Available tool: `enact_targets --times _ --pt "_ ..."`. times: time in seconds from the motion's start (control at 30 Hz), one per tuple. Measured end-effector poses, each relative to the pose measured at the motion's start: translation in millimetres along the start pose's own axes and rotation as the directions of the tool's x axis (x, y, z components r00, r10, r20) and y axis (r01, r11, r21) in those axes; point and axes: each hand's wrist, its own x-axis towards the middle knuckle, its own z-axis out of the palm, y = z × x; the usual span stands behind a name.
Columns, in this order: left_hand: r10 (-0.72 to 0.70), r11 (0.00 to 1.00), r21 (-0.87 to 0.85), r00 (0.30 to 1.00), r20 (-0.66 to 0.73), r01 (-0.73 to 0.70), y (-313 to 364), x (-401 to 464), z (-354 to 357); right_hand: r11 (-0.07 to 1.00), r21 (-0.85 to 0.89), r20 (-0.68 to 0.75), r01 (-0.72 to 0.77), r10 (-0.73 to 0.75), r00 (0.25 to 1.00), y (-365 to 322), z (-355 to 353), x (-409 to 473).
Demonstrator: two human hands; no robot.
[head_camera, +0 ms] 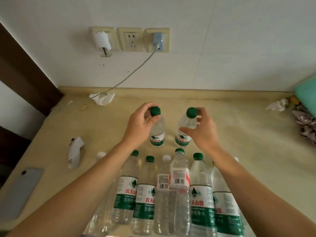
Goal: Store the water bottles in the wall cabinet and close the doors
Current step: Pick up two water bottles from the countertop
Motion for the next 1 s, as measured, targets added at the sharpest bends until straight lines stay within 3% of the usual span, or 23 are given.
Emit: enact_targets --times 0.2,0.3,0.43,0.57,0.8,1.0 --pt "-0.009 0.992 0.130 0.999 0.038 0.004 -7.1 -2.8 9.8 0.999 -0.033 0.090 -0.024 0.026 0.996 17.5 1.2 2.2" --pt "-0.104 0.987 0.126 0.992 0.067 0.095 -23.2 -7.8 17.8 0.991 -0.022 0.190 -0.133 0.135 0.973 34.1 5.1 4.0" --pt "-0.279 0.957 0.100 0.959 0.052 0.273 -48.6 -13.4 27.8 0.971 0.034 0.206 -0.237 0.225 0.952 50.7 12.5 7.5" --pt "-0.308 0.951 0.033 0.951 0.029 0.307 -58.7 -13.2 29.5 0.967 0.062 0.183 -0.248 0.234 0.955 49.5 13.1 7.1" --pt "-0.176 0.981 -0.082 0.984 -0.002 0.176 -10.3 -7.2 5.7 0.957 0.254 -0.040 -0.142 0.158 0.987 2.2 -24.0 -19.2" --pt "0.043 0.975 -0.220 0.999 0.017 -0.038 88.4 4.1 -19.7 0.948 0.304 -0.208 0.095 -0.032 0.978 -90.1 -70.2 -50.1"
